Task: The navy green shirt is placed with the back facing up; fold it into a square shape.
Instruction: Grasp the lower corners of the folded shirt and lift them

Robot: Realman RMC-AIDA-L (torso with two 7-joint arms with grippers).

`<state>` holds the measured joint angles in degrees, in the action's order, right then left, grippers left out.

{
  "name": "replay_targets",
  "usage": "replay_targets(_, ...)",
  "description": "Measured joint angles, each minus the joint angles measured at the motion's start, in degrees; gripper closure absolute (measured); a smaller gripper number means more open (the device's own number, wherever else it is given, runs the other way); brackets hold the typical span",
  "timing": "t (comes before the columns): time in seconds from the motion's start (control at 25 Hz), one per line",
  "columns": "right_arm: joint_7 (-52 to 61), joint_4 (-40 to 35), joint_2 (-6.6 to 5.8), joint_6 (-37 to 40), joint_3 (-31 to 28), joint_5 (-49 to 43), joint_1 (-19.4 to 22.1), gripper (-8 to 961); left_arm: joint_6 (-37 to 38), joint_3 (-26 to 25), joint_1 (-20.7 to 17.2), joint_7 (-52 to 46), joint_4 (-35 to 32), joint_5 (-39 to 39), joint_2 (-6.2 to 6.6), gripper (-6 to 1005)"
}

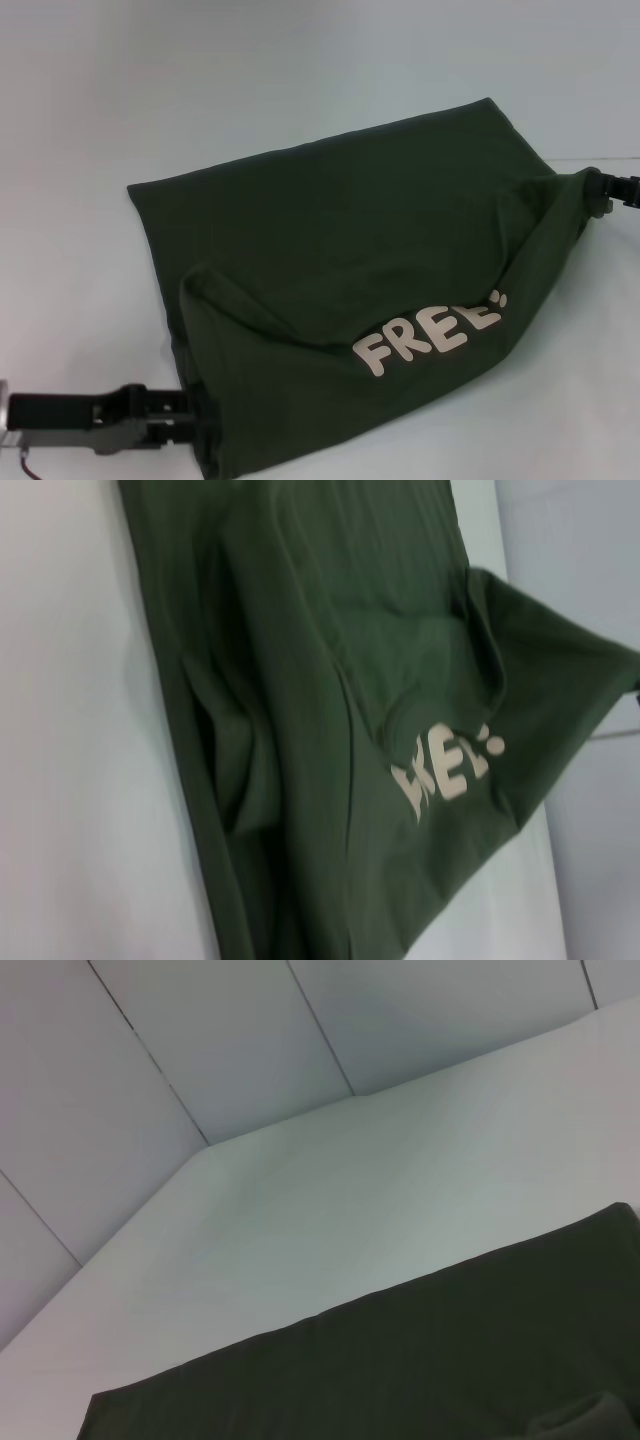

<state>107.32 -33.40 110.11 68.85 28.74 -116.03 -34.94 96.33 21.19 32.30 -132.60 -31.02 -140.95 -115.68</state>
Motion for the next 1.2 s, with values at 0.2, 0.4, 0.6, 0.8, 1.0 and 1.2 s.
replay_targets(0.2,0.00,0.00,0.08,-0.04,0.01,0.02,0.11,921,-0.55,2.75,0.04,0.26,0.05,0.03,-0.73,357)
replay_targets(0.4,-0.02,0.00,0.10,-0.04,0.01,0.02,0.27,921,-2.56,3.24,0.00,0.16,0.08,-0.01,-1.22,356)
replay_targets(0.6,-0.07,0.00,0.13,-0.03,0.06,0.02,0.45,921,-4.54,4.77,-0.05,-0.05,0.98,-0.11,-1.56,359)
replay_targets(0.8,-0.18,0.00,0.24,-0.03,0.09,0.02,0.49,921,-5.27,5.28,-0.06,-0.10,1.41,-0.12,-1.80,364)
replay_targets(1.0,-0.20,0.00,0.29,0.01,0.10,0.02,0.49,921,-5.79,5.45,0.03,-0.20,1.60,-0.12,-2.38,370)
replay_targets(1.2,-0.30,0.00,0.28,-0.01,0.10,0.02,0.49,921,-7.04,5.76,0.34,-0.75,1.95,0.08,-2.94,375)
